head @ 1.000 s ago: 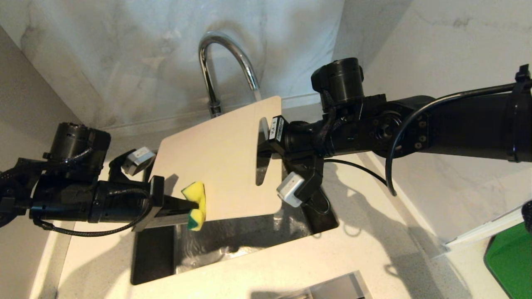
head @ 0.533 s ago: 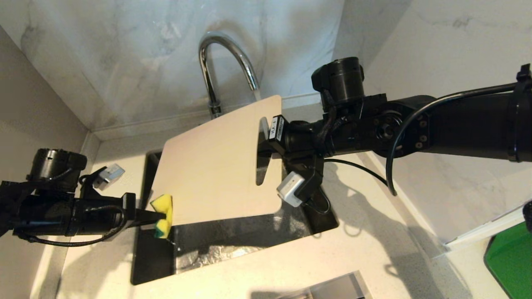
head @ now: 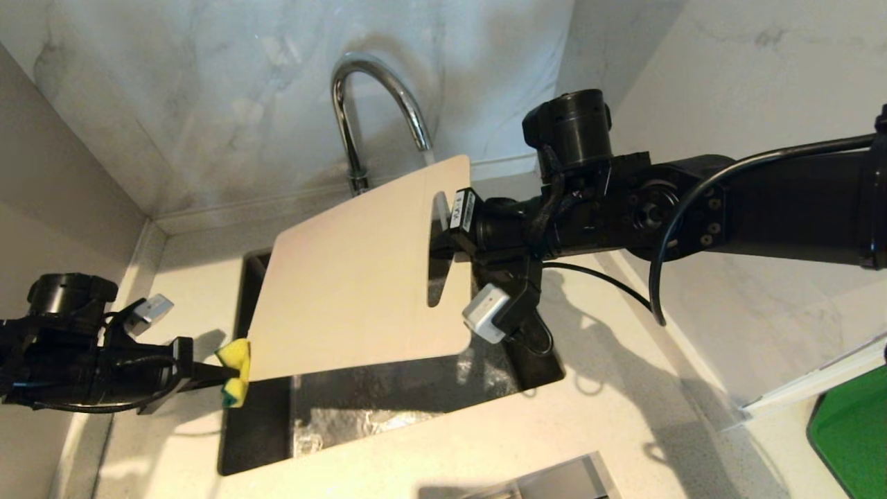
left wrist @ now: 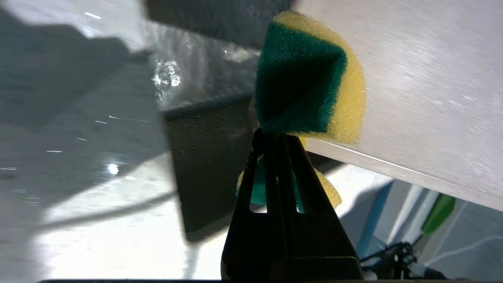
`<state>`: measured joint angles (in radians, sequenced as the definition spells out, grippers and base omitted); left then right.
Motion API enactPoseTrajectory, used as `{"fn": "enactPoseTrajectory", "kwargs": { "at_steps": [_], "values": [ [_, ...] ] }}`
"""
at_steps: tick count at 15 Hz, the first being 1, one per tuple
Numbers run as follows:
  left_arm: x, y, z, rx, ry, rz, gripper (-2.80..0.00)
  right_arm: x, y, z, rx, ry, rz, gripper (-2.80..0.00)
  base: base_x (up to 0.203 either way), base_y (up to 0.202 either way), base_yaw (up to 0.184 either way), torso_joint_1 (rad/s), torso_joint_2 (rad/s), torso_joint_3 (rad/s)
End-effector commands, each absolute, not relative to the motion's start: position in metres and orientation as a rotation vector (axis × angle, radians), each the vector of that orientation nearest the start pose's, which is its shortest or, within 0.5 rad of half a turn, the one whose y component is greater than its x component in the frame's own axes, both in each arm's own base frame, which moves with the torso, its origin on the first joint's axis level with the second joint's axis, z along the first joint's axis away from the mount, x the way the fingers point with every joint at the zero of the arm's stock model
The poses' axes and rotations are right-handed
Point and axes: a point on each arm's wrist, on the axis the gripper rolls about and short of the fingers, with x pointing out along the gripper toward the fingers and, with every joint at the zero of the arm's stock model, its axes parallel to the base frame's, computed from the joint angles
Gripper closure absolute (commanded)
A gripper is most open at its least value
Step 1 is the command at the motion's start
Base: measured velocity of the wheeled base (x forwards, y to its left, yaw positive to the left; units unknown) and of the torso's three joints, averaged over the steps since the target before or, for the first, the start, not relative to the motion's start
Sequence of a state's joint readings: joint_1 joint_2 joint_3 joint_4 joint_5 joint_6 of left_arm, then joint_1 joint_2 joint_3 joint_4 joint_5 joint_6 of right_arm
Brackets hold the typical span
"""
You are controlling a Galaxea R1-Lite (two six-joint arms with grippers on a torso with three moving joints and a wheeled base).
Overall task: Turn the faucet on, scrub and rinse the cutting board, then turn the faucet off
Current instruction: Scrub the cutting board underwater
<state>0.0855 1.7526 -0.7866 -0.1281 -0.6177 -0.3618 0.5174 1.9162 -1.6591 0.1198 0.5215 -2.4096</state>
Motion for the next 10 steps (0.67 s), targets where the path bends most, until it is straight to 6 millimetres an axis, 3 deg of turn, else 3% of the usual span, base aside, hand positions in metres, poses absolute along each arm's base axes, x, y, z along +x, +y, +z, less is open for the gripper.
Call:
{"fn": "enactPoseTrajectory", "kwargs": {
  "at_steps": [1,3,10],
  "values": [
    [0.286,0.022,0.117,-0.642,0.88,-0.325,0.0,0.325,0.199,0.275,-2.117,-1.043,0.919,0.0,0.0,0.0,0.0,0.0,0.0,0.0],
    [0.285,0.022,0.125,-0.633,0.852,-0.334,0.0,0.326,0.199,0.274,-2.116,-1.041,0.924,0.0,0.0,0.0,0.0,0.0,0.0,0.0],
    [0.263,0.007,0.182,-0.597,0.711,-0.432,0.0,0.327,0.2,0.268,-2.117,-1.029,0.943,0.0,0.0,0.0,0.0,0.0,0.0,0.0]
  ]
}}
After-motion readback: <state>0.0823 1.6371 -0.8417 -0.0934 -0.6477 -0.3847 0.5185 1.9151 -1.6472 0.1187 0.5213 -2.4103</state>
